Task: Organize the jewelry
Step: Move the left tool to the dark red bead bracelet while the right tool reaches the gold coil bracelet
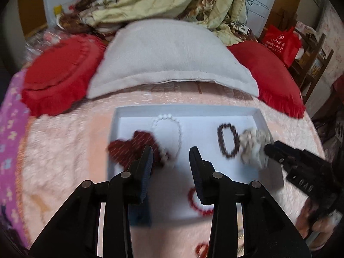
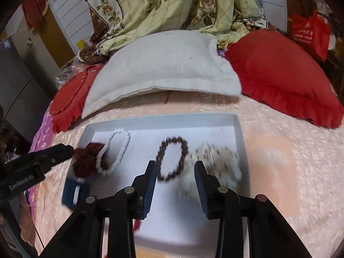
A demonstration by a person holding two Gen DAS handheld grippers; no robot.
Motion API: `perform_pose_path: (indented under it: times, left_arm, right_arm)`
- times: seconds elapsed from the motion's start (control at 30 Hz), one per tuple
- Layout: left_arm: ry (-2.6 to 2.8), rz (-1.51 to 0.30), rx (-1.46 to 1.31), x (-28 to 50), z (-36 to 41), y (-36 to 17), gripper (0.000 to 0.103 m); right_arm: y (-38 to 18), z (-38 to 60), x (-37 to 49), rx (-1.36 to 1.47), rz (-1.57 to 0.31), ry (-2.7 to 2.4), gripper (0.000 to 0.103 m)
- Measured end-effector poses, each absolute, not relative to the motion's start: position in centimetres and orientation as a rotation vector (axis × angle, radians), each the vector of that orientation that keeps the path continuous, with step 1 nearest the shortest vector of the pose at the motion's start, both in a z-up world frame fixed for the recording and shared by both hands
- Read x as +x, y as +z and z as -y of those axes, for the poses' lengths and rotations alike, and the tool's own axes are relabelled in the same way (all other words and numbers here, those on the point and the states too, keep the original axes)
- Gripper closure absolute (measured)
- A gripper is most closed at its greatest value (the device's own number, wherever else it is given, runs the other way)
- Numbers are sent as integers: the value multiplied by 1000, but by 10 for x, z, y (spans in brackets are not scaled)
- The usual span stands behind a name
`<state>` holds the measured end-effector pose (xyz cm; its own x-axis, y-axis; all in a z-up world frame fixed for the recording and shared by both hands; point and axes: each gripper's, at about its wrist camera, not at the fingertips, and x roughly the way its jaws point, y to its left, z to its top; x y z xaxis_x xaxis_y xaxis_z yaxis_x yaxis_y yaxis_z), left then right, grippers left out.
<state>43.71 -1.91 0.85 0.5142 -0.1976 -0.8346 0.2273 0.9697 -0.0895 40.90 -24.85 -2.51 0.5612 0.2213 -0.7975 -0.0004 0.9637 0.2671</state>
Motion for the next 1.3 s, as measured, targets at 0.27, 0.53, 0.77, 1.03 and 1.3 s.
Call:
perform_pose_path:
  times: [0.27,0.53,0.77,1.03,1.3]
  left_arm:
    - [-185,-879,86,315,-12,29,69]
    - [-42,-751,68,219,-25,32,60]
    - [-10,-799,13,184,-34,11,57]
    - [-2,-899,-7,176,-45,-17,57]
    - [-27,-920,-10,177,-43,-29,57]
  right_arm:
    - [-24,256,310,233,-959,126,65]
    - [-45,258,223,209,-980,108,65]
    - [-51,247,185,195,-977,96,65]
    - [-67,225,187,170,-1012,136,65]
    - [-86,194,245,71,-1019,116,65]
